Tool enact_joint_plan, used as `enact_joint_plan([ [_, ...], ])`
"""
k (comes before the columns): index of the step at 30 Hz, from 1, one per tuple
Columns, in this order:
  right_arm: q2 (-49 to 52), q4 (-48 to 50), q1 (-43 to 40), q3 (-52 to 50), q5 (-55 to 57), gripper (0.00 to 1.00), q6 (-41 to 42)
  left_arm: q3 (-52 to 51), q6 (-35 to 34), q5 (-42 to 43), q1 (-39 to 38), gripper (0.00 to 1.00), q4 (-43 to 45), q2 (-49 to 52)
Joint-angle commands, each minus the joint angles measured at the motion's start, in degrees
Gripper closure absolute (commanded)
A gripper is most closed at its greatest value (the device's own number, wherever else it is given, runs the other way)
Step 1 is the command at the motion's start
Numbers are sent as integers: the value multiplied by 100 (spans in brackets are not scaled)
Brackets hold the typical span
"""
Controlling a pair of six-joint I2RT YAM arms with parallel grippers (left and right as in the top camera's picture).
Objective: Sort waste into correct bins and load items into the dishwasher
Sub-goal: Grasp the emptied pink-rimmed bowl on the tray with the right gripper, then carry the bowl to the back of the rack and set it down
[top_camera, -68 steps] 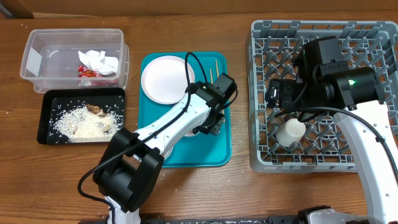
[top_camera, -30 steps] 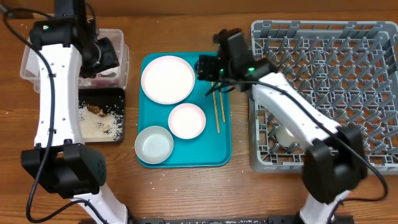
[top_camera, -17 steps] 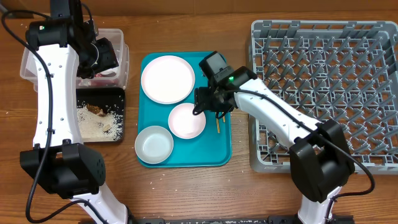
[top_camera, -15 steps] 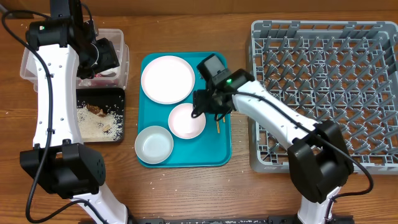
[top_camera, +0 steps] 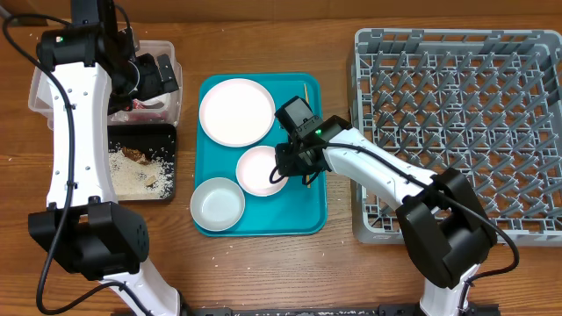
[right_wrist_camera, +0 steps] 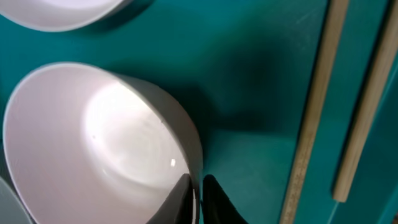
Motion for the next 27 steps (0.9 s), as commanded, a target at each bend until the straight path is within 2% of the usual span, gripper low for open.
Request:
enact_joint_plan([
  [1,-116,24,-9,-20,35,96,9,79,70,37,24,0,9,-127],
  [7,-551,-487,-127,249,411,96,-11,79,70,37,24,0,9,-127],
  [11,-1300,-1274,-330,866,1401,96,-11,79,70,37,22,0,9,-127],
  [15,-2024,-1685,-496,1191,3335,96,-7,79,70,37,24,0,9,-127],
  [18,-2208,-1744,-533,1191,5357,96,4,79,70,37,24,0,9,-127],
  [19,-2192,-1700,-533,1178,6312,96,15,79,70,37,24,0,9,-127],
  [22,-2041,-1215,-640,1108,7807,96,-289,79,70,37,24,0,9,-127],
  [26,-1593,-216,-1045,1106,7877,96,-1399,79,70,37,24,0,9,-127],
  [27,-1327,232,-1266,1106,7877,96,-1950,79,70,37,24,0,9,-127],
])
